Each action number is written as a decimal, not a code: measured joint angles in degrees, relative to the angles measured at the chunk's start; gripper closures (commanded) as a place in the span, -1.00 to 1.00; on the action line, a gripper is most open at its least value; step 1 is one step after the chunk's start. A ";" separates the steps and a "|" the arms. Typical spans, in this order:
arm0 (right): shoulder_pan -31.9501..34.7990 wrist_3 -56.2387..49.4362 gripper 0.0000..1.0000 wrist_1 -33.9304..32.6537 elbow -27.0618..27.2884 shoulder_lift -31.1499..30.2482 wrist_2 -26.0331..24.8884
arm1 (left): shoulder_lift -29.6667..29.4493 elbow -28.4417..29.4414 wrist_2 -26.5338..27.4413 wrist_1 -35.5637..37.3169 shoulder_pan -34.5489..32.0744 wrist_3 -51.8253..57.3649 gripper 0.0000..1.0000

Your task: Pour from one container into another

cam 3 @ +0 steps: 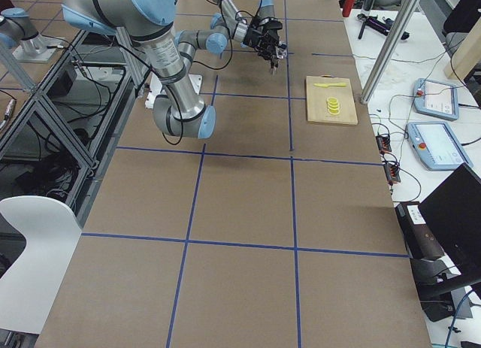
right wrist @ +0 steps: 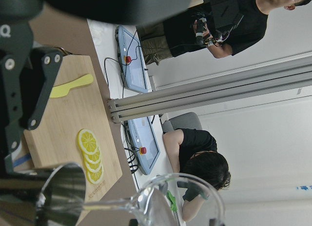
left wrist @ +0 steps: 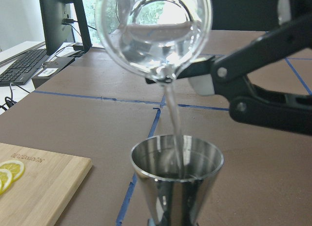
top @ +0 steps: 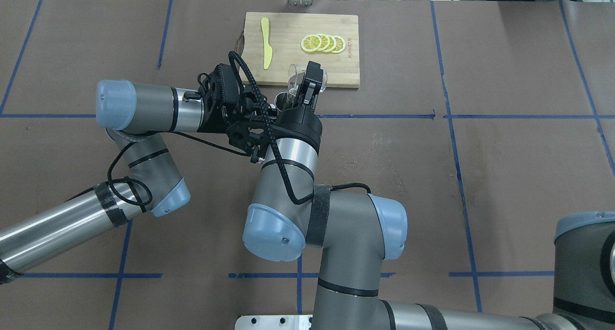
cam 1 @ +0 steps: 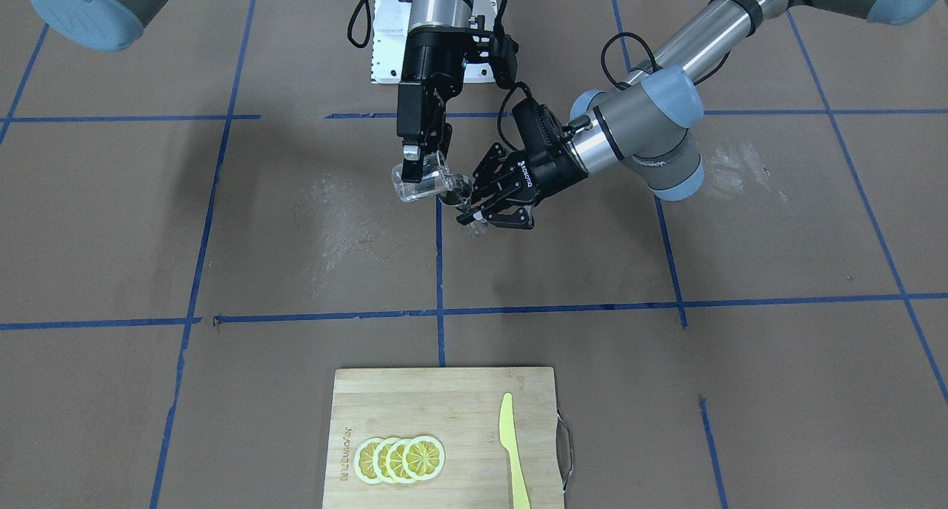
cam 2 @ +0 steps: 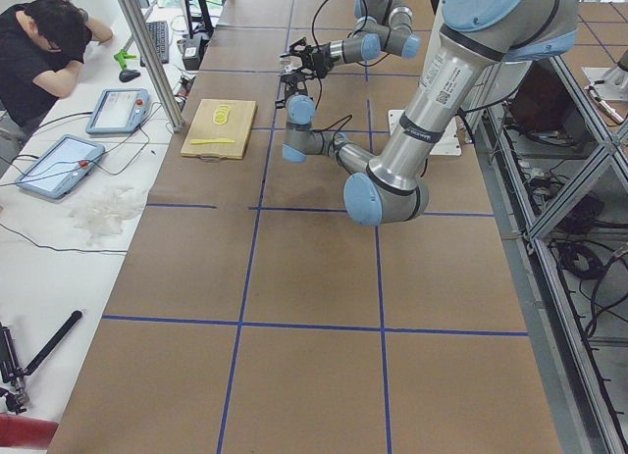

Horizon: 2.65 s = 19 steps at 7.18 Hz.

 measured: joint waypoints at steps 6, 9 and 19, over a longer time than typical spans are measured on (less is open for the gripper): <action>-0.20 -2.27 1.00 0.00 -0.08 -0.07 -0.78 | -0.02 0.00 0.00 0.00 -0.03 0.00 1.00; -0.22 -2.36 1.00 0.06 -0.07 -0.08 -0.78 | -0.04 -0.07 0.00 -0.04 -0.02 0.00 1.00; 0.70 15.01 1.00 18.61 8.16 -7.69 7.03 | 0.00 -0.09 0.06 -0.28 -0.10 0.00 1.00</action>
